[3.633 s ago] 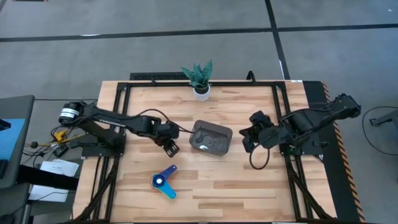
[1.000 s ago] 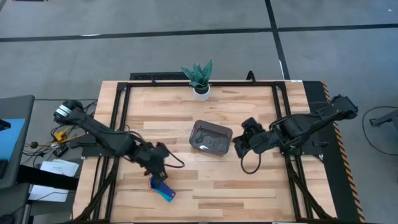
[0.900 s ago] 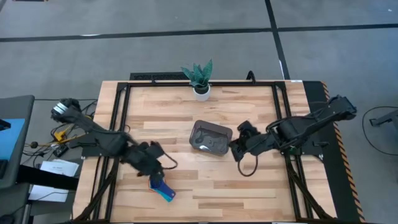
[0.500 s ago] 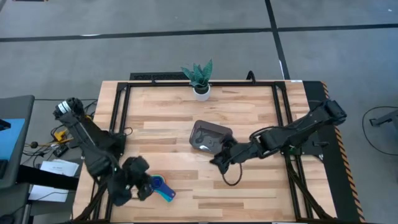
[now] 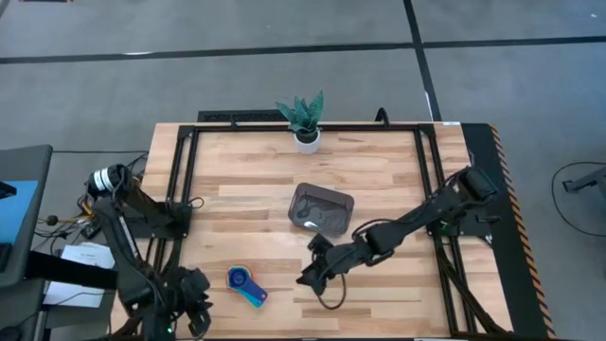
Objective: Nest measuring cups in basket
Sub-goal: Adjust the stacked measuring cups
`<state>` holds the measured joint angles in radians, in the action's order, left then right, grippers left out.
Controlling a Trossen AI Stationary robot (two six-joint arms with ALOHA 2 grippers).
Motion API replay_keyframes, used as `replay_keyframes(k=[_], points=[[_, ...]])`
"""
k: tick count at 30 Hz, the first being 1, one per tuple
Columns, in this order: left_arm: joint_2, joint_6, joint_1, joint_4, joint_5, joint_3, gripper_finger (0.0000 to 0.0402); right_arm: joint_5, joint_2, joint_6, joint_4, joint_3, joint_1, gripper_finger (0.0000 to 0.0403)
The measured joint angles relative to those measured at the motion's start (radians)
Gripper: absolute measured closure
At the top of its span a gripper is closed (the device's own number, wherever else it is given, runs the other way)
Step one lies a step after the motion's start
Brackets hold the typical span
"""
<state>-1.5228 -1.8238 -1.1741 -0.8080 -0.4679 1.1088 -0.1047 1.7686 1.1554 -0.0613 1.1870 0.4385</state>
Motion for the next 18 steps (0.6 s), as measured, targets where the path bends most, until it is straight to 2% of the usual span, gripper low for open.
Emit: replay_keyframes(k=[8,18], points=[[-0.083,0.032,-0.003,0.057,0.071,0.000,0.0292,-0.026,0.079,0.073,0.044,0.042,0.020,0.0215],[-0.082,0.023,0.013,0.062,-0.026,0.000,0.0292,-0.028,0.072,0.003,0.104,0.062,-0.004,0.0282]])
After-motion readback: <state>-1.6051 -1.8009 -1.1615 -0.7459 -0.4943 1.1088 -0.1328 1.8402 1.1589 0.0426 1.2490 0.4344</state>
